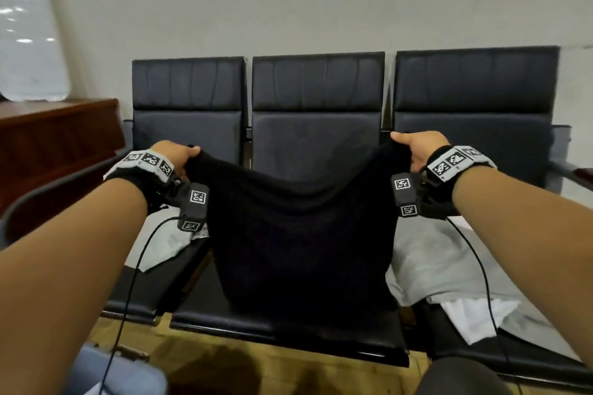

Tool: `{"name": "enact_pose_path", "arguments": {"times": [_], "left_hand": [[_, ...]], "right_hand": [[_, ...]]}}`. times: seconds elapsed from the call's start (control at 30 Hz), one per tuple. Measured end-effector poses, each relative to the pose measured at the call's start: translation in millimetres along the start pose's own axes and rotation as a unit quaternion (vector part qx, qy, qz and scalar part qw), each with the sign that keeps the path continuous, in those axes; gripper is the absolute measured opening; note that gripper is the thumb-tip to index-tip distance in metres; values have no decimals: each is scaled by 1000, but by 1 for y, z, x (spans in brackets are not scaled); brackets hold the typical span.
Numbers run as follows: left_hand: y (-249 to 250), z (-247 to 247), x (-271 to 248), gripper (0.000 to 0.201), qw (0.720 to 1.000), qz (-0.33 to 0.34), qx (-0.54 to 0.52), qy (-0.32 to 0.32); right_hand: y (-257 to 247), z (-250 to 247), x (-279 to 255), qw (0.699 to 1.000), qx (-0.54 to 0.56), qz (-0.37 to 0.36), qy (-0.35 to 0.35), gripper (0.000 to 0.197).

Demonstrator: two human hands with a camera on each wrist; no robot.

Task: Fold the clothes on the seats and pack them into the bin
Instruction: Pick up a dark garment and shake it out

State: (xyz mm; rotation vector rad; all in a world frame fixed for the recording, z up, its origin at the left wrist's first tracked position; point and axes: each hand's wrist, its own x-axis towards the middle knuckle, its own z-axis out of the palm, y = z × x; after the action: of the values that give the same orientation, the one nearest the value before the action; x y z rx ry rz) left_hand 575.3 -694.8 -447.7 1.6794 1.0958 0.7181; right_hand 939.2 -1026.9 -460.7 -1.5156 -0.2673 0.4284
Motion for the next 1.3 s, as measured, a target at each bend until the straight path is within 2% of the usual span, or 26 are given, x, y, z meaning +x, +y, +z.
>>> {"name": "enact_pose_path", "arguments": {"times": [0.1,0.17,0.23,0.3,0.33,0.37,0.43,0.5,0.6,0.67,0.73,0.8,0.87,0.9,1.03,1.07,1.1,1.17,1.23,1.3], "left_hand": [[9,-9,8,48,1000,19,-10,21],[13,-15,26,30,997,60,-33,35],[29,-16,9,6,992,114,-40,41],[42,-16,-2,14,989,145,-41,12],[50,-13,-17,6,989,147,-31,-15],[55,-12,-22,9,987,155,-6,-35],[61,-13,-26,25,974,172,139,-46],[61,-14,-21,37,944,176,278,-14],[52,-11,-17,37,899,161,408,3],[42,-9,-7,37,881,148,449,0],[32,-4,0,33,874,142,465,-2],[22,5,9,32,870,131,475,-9],[15,17,20,33,874,121,470,-11],[12,24,27,33,876,117,468,-13],[1,54,59,27,892,102,440,-11],[0,60,66,24,901,106,421,-13],[-2,66,76,23,902,115,415,-13],[3,76,90,30,901,147,408,-3],[18,82,101,27,940,150,303,35],[40,81,110,16,961,175,197,80]], "right_hand": [[2,-17,16,999,-29,-26,16,69],[-8,-20,11,993,-94,-54,43,53],[-14,-21,9,989,-121,-76,50,36],[-21,-19,0,988,-101,-102,59,28],[-22,-19,-2,988,-81,-114,65,24],[-26,-16,-8,986,-81,-128,65,19],[-27,-16,1,985,-112,-130,29,12],[-28,-15,1,976,-186,-111,-19,23],[-31,-6,-10,945,-306,-114,-20,26],[-29,1,-17,925,-361,-123,-4,17],[-23,7,-11,921,-375,-107,2,10],[-16,16,0,905,-414,-87,36,17],[-6,25,11,873,-479,-77,45,31],[-1,31,20,872,-482,-64,47,33],[22,61,59,938,-346,-7,-11,9],[24,69,69,941,-338,-26,-14,6],[26,76,79,915,-399,-59,-14,14],[21,88,92,907,-397,-139,-16,35],[9,103,101,959,-239,-154,10,26],[-3,114,111,958,-174,-212,81,10]]}}
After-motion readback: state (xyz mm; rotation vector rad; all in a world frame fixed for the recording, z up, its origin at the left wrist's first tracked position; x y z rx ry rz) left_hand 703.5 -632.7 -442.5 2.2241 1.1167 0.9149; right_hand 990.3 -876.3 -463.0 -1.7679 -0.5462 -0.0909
